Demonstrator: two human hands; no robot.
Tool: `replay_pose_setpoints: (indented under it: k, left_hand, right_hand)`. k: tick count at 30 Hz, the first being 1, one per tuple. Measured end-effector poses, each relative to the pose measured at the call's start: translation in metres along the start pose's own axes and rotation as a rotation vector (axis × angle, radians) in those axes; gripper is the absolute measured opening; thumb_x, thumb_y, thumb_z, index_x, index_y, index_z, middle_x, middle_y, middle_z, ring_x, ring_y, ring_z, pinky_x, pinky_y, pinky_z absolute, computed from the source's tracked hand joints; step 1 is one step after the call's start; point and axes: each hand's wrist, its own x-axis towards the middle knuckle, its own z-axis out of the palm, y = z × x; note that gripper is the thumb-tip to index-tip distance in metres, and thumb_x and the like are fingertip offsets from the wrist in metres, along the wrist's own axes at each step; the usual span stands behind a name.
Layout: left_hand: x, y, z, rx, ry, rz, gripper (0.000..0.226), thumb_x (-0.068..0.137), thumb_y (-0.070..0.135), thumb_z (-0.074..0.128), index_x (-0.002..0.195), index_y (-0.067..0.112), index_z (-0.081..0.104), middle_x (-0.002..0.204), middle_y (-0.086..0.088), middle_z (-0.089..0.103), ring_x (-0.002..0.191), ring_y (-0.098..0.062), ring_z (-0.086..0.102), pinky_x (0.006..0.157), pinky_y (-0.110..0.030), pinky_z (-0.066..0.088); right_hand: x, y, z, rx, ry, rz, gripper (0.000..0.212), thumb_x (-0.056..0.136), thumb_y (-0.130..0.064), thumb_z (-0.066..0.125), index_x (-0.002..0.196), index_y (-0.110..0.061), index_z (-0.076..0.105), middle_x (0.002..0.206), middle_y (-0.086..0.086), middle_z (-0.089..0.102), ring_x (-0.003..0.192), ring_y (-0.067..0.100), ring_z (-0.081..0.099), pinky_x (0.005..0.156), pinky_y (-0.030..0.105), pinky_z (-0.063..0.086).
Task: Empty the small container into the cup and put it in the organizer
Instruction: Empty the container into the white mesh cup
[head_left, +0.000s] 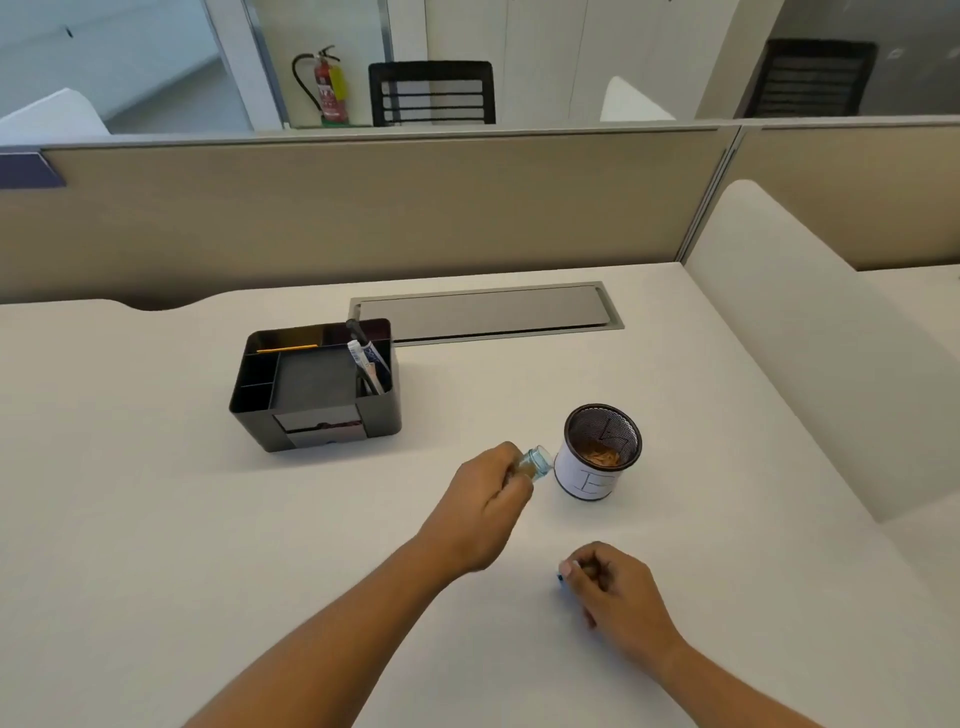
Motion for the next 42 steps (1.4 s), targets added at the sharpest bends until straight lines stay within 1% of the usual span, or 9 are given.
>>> replay_pose_setpoints:
  k: [2, 6, 12, 16, 19, 22, 33, 38, 42]
  left_hand:
    - [0.013, -0.002, 0.005, 0.043, -0.01, 0.004, 0.02, 0.086, 0.031, 0.035, 0.068, 0.024, 0.038, 0.064, 0.004, 0.044, 0.056, -0.011, 0.035, 0.052, -0.031, 0.03]
    - [0.032, -0.009, 0.013, 0.095, -0.01, -0.019, 0.018, 0.091, 0.028, 0.035, 0.077, 0.021, 0.044, 0.071, 0.0, 0.052, 0.058, -0.011, 0.04, 0.052, -0.028, 0.032]
    - [0.051, -0.014, 0.019, 0.113, -0.013, -0.041, 0.014, 0.094, 0.031, 0.042, 0.089, 0.021, 0.052, 0.081, -0.001, 0.059, 0.06, -0.01, 0.045, 0.051, -0.022, 0.036]
    - [0.064, -0.011, 0.02, 0.124, -0.041, -0.025, 0.014, 0.093, 0.03, 0.046, 0.093, 0.018, 0.055, 0.084, -0.002, 0.059, 0.062, -0.011, 0.046, 0.053, -0.023, 0.038]
    - [0.075, -0.004, 0.021, 0.128, -0.078, -0.008, 0.015, 0.092, 0.031, 0.052, 0.095, 0.018, 0.057, 0.083, 0.003, 0.057, 0.065, -0.01, 0.048, 0.055, -0.021, 0.036]
    - [0.088, 0.003, 0.021, 0.209, -0.126, 0.041, 0.019, 0.091, 0.032, 0.058, 0.102, 0.017, 0.062, 0.094, 0.0, 0.057, 0.077, -0.01, 0.051, 0.061, -0.018, 0.037]
    - [0.11, 0.026, 0.018, 0.421, -0.218, 0.093, 0.027, 0.083, 0.03, 0.071, 0.106, 0.016, 0.073, 0.088, 0.0, 0.054, 0.073, -0.012, 0.049, 0.053, -0.018, 0.035]
    - [0.114, 0.037, 0.019, 0.49, -0.231, 0.095, 0.019, 0.079, 0.023, 0.07, 0.095, 0.016, 0.076, 0.077, 0.005, 0.047, 0.072, -0.019, 0.052, 0.05, -0.022, 0.037]
    - [0.116, 0.04, 0.022, 0.541, -0.229, 0.104, 0.022, 0.08, 0.023, 0.07, 0.101, 0.018, 0.075, 0.087, 0.0, 0.047, 0.079, -0.019, 0.052, 0.054, -0.02, 0.035]
  right_hand:
    - [0.004, 0.002, -0.002, 0.009, -0.002, 0.003, 0.02, 0.09, -0.021, 0.072, 0.073, -0.012, 0.068, 0.051, 0.0, 0.061, 0.038, 0.014, 0.05, 0.04, 0.025, 0.046]
    - [0.009, 0.007, -0.003, 0.001, -0.016, -0.006, 0.021, 0.089, -0.025, 0.072, 0.073, -0.014, 0.068, 0.052, -0.003, 0.06, 0.038, 0.014, 0.05, 0.039, 0.024, 0.046]
    - [0.011, 0.014, -0.004, 0.006, -0.028, -0.026, 0.019, 0.086, -0.029, 0.073, 0.074, -0.016, 0.068, 0.058, 0.013, 0.061, 0.041, 0.013, 0.05, 0.04, 0.023, 0.046]
    - [0.011, 0.016, -0.003, -0.011, -0.021, -0.062, 0.016, 0.084, -0.033, 0.072, 0.074, -0.021, 0.068, 0.055, -0.003, 0.06, 0.041, 0.01, 0.05, 0.042, 0.02, 0.045]
    - [0.011, 0.016, -0.003, 0.002, -0.013, -0.074, 0.022, 0.08, -0.043, 0.07, 0.074, -0.022, 0.067, 0.054, -0.006, 0.059, 0.041, 0.01, 0.05, 0.042, 0.02, 0.045]
    - [0.011, 0.018, -0.003, 0.016, -0.006, -0.078, 0.029, 0.077, -0.05, 0.068, 0.075, -0.021, 0.068, 0.053, -0.007, 0.059, 0.043, 0.01, 0.05, 0.043, 0.022, 0.046]
    - [0.011, 0.02, -0.003, -0.001, 0.005, -0.12, 0.027, 0.081, -0.051, 0.068, 0.075, -0.024, 0.067, 0.051, -0.014, 0.058, 0.045, 0.007, 0.05, 0.047, 0.019, 0.044]
    - [0.011, 0.021, -0.004, 0.003, -0.002, -0.122, 0.023, 0.081, -0.048, 0.069, 0.074, -0.027, 0.066, 0.052, -0.014, 0.058, 0.045, 0.007, 0.048, 0.047, 0.02, 0.044]
    - [0.012, 0.022, -0.004, 0.011, -0.01, -0.121, 0.024, 0.082, -0.048, 0.07, 0.075, -0.025, 0.066, 0.054, -0.012, 0.057, 0.046, 0.007, 0.048, 0.047, 0.021, 0.045]
